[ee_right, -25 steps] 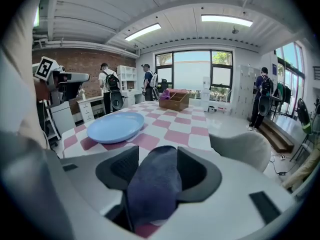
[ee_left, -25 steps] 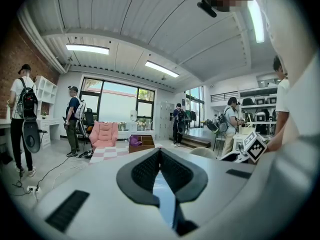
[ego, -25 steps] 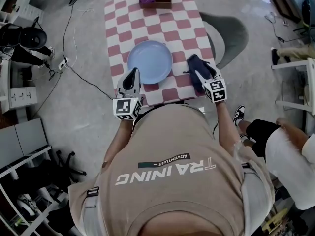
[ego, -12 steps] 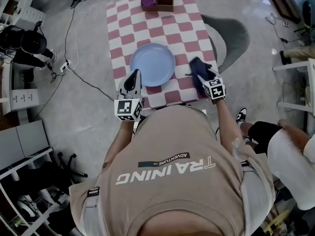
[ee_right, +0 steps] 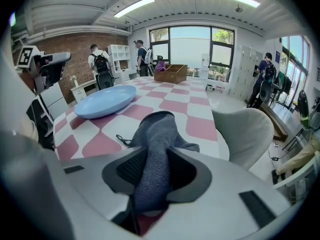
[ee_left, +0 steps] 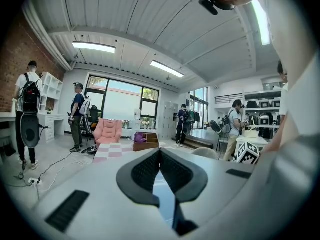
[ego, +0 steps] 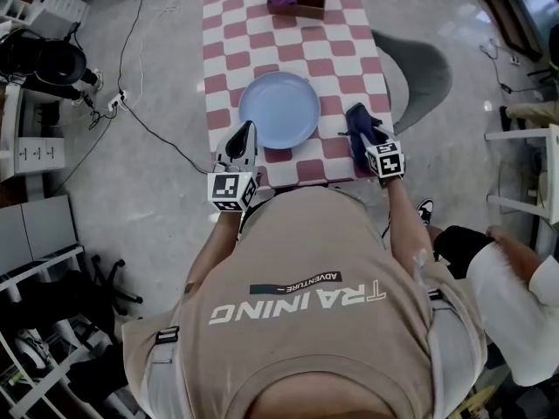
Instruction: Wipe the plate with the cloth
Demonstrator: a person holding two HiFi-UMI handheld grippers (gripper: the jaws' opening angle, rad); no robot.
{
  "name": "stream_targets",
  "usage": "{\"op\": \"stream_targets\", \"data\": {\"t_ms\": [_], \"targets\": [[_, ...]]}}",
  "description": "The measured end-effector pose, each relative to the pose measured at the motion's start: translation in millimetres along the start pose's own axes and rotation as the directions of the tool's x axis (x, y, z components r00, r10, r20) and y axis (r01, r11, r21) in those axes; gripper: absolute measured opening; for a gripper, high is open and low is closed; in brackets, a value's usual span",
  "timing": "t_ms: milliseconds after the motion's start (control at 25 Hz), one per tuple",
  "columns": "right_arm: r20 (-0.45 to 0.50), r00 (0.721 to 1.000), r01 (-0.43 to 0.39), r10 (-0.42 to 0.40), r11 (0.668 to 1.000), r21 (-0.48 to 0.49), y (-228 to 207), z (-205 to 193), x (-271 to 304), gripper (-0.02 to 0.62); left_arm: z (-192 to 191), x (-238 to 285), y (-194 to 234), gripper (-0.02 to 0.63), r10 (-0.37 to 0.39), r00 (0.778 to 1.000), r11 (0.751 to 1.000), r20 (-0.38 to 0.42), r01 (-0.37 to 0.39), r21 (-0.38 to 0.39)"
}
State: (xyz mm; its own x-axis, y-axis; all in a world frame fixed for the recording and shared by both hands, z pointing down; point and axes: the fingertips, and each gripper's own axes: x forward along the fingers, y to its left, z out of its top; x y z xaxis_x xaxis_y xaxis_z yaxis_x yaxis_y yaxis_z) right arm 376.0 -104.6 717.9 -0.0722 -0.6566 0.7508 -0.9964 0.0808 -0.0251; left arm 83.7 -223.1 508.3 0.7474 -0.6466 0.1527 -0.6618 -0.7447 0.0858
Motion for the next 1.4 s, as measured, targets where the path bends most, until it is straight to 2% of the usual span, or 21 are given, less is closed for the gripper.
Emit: {"op": "stream_targets", "data": {"t_ms": [160, 240, 440, 600, 760, 880, 960, 1040, 1160, 1280, 1400], "targets": [[-0.042, 0.999, -0.005, 0.004, 1.0, -0.017, 2, 4, -2, 0.117, 1, -8, 6, 0.015, 0.025, 1.0, 1.0, 0.009, -0.025, -0.011], [-0.023, 1.0, -0.011, 0.01, 0.999, -0.044, 9, 16, -7, 0.113, 2, -13, 10, 0.015, 0.037, 0.999, 0.999, 0.014, -0.037, -0.014], [0.08, 0.993, -0.07, 0.086, 0.981, -0.181, 40, 93, -17, 0.11, 3, -26, 21, 0.015, 0.078, 0.996, 0.997, 0.036, -0.078, -0.019], [0.089, 0.976, -0.165, 0.201, 0.937, -0.307, 83, 152, 6, 0.11, -8, -43, 32, 0.015, 0.124, 0.992, 0.992, 0.036, -0.123, -0.035], [0.022, 0.963, -0.229, 0.269, 0.858, -0.46, 129, 185, 43, 0.11, -18, -55, 40, 0.015, 0.15, 0.988, 0.986, 0.026, -0.148, -0.072], [-0.066, 0.961, -0.261, 0.268, 0.804, -0.535, 149, 184, 76, 0.11, -19, -61, 44, 0.015, 0.166, 0.986, 0.983, 0.034, -0.163, -0.083], [-0.136, 0.961, -0.276, 0.242, 0.782, -0.558, 151, 173, 94, 0.11, -17, -63, 46, 0.015, 0.176, 0.983, 0.982, 0.045, -0.172, -0.083], [-0.201, 0.958, -0.282, 0.203, 0.784, -0.553, 146, 157, 110, 0.11, -15, -66, 51, 0.015, 0.184, 0.981, 0.98, 0.055, -0.179, -0.082], [-0.283, 0.947, -0.283, 0.152, 0.812, -0.51, 137, 133, 121, 0.11, -11, -70, 61, 0.015, 0.2, 0.978, 0.978, 0.067, -0.194, -0.076], [-0.295, 0.945, -0.282, 0.138, 0.798, -0.532, 136, 132, 122, 0.11, -8, -74, 69, 0.015, 0.214, 0.974, 0.975, 0.076, -0.207, -0.084], [-0.289, 0.946, -0.291, 0.145, 0.77, -0.568, 141, 136, 122, 0.11, -9, -73, 75, 0.015, 0.215, 0.974, 0.974, 0.074, -0.209, -0.089]]}}
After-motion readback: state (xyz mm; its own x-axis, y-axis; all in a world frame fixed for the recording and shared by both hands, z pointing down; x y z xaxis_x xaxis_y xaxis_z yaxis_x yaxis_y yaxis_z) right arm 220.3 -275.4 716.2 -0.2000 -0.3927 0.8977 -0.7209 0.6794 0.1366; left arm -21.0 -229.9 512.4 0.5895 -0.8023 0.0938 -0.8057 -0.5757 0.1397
